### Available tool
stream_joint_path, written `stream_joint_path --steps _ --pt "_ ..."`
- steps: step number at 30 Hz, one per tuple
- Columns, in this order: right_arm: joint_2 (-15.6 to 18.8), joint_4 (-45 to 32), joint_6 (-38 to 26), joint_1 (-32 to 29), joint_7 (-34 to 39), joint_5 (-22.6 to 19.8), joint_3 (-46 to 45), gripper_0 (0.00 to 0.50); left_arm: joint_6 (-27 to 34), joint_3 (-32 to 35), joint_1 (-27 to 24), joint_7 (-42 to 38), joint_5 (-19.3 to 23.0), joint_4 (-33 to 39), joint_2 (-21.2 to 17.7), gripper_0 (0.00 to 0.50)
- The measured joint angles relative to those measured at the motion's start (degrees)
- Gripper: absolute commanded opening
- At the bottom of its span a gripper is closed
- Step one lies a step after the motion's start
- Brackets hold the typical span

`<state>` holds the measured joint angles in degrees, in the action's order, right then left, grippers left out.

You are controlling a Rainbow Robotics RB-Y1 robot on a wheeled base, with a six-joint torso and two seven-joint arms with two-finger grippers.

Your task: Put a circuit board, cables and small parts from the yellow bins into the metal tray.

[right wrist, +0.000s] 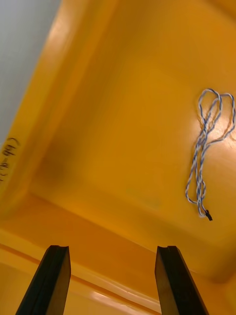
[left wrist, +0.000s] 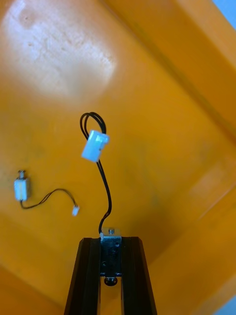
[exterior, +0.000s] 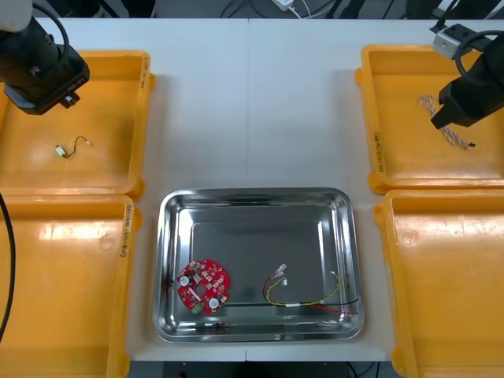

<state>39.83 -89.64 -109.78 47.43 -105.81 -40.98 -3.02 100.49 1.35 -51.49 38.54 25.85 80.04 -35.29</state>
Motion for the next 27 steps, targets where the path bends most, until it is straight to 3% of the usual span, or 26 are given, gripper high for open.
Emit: stream_joint_path --steps 7,12,16,21,27 --pt "0.3 10.1 1.8 3.2 -5.1 3.4 -0.2 0.500 8.7 0.0 0.0 0.0 6.1 7.1 -3.2 0.000" --pt "0.3 21.3 6.8 7.0 -12.9 3.8 -0.2 0.500 9.0 0.0 0.0 0.0 9.7 10.9 -4.8 0.000" --pt "0.3 28.8 10.6 9.9 -14.7 4.1 -0.2 0.500 9.0 0.0 0.0 0.0 13.5 13.6 -5.8 0.000" --pt "0.3 32.9 15.2 11.2 -20.5 4.6 -0.2 0.500 9.2 0.0 0.8 0.0 17.1 18.8 -6.0 0.000" --pt "0.3 36.3 19.6 11.2 -23.9 5.0 -0.2 0.500 9.2 -0.1 6.0 0.0 20.5 30.8 -6.0 0.000"
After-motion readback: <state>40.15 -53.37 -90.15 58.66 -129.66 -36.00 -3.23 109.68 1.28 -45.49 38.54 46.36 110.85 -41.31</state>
